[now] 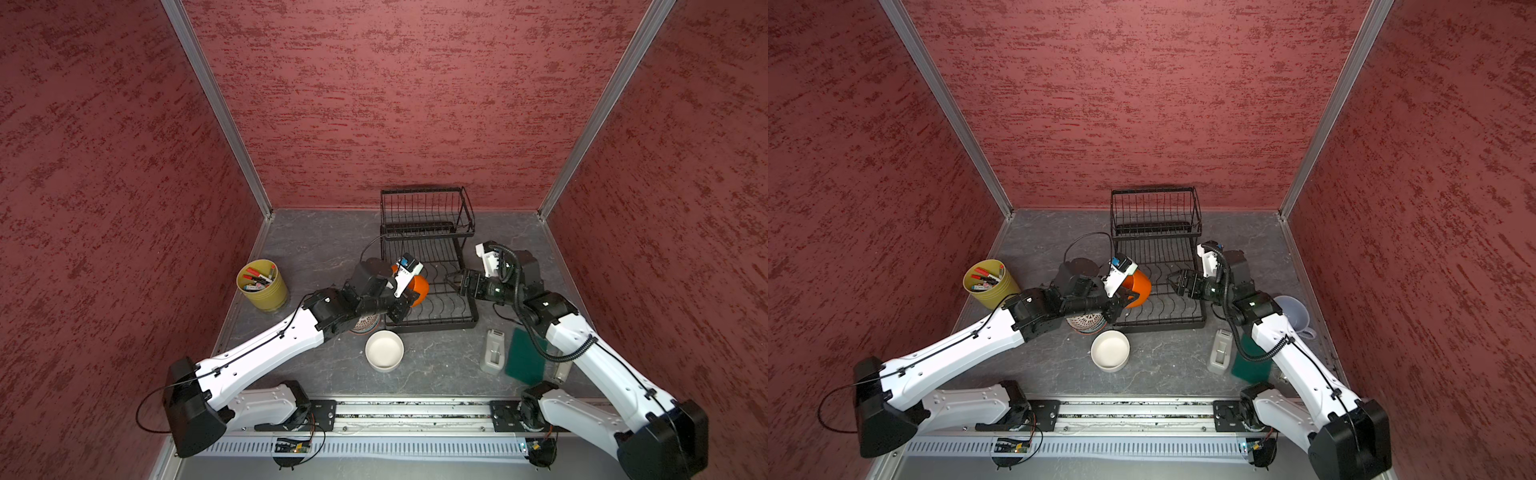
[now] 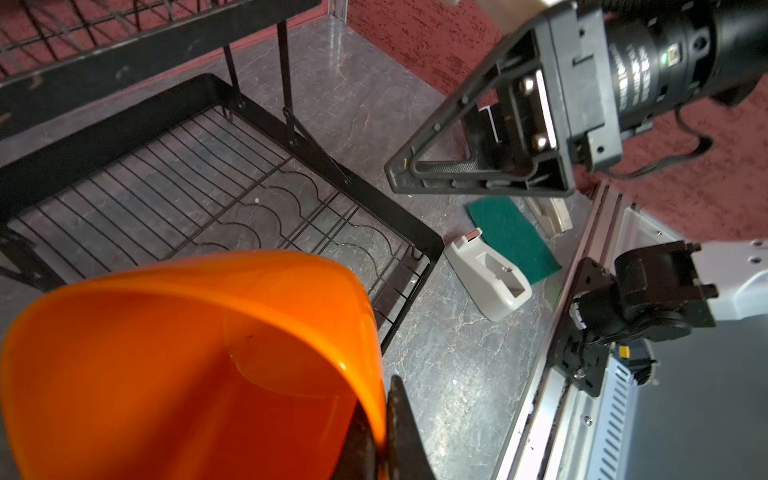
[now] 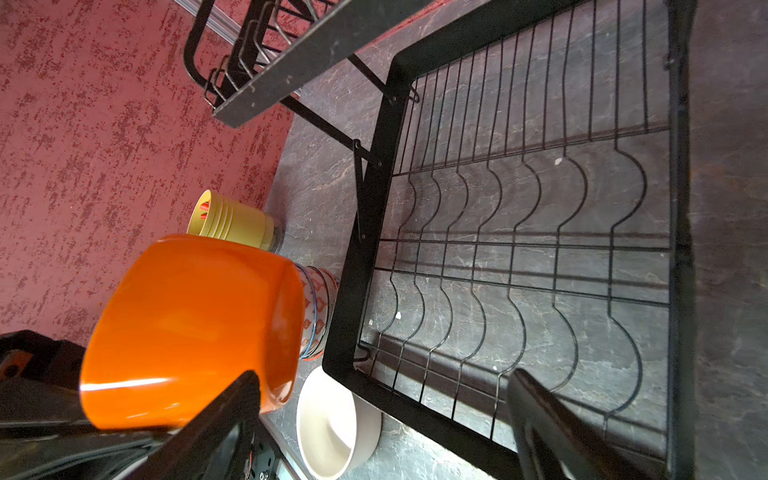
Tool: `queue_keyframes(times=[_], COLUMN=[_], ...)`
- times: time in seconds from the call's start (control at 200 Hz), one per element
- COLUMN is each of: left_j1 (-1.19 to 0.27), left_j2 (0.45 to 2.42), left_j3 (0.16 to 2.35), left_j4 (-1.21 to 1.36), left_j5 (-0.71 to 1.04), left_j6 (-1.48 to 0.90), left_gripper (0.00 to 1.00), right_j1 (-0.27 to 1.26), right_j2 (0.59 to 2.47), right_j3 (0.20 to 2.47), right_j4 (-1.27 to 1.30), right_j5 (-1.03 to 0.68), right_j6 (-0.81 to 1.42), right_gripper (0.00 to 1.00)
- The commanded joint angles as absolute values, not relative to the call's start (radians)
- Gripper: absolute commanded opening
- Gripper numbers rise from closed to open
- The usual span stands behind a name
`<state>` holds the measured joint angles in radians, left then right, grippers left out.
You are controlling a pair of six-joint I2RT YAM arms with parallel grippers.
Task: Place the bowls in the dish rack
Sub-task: 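Grasp the orange bowl rim with the left gripper and lift it off the stack, then hold the orange bowl up with left gripper while right gripper grasps its rim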
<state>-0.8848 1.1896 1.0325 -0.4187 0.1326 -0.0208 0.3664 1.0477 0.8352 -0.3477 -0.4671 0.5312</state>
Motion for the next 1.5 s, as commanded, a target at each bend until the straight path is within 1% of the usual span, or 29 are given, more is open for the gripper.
queue_keyframes(times=[0.0,0.175,0.326,0.601,0.746,1.222,1.498], left_j1=[-0.905,-0.935,-0.943,-0.943,-0.943,-0.927,-0.916], left_j2=[1.192,1.178,1.164,1.152,1.167,1.193,1.197], left_j3=[1.004,0.927,0.878,0.826,0.827,0.857,0.852], left_j4=[-0.300,-0.196,-0.135,-0.030,-0.028,-0.058,-0.045], left_j5=[0.100,0.097,0.104,0.148,0.158,0.242,0.256], left_j6=[0.125,0.254,0.349,0.432,0.458,0.483,0.501], left_gripper=[0.00,0.00,0.00,0.00,0.00,0.00,0.00], right_j1=[0.373,0.374,0.373,0.375,0.383,0.436,0.450], right_j2=[1.034,1.062,1.095,1.133,1.145,1.220,1.247], right_j3=[0.886,0.928,0.957,0.977,0.997,1.071,1.084], right_j4=[-0.383,-0.396,-0.413,-0.434,-0.442,-0.509,-0.521], right_j5=[-0.530,-0.619,-0.671,-0.725,-0.757,-0.725,-0.722], right_j6=[0.508,0.493,0.477,0.452,0.447,0.391,0.368], right_gripper=[0.95,0.99,0.99,0.99,0.99,0.99,0.99])
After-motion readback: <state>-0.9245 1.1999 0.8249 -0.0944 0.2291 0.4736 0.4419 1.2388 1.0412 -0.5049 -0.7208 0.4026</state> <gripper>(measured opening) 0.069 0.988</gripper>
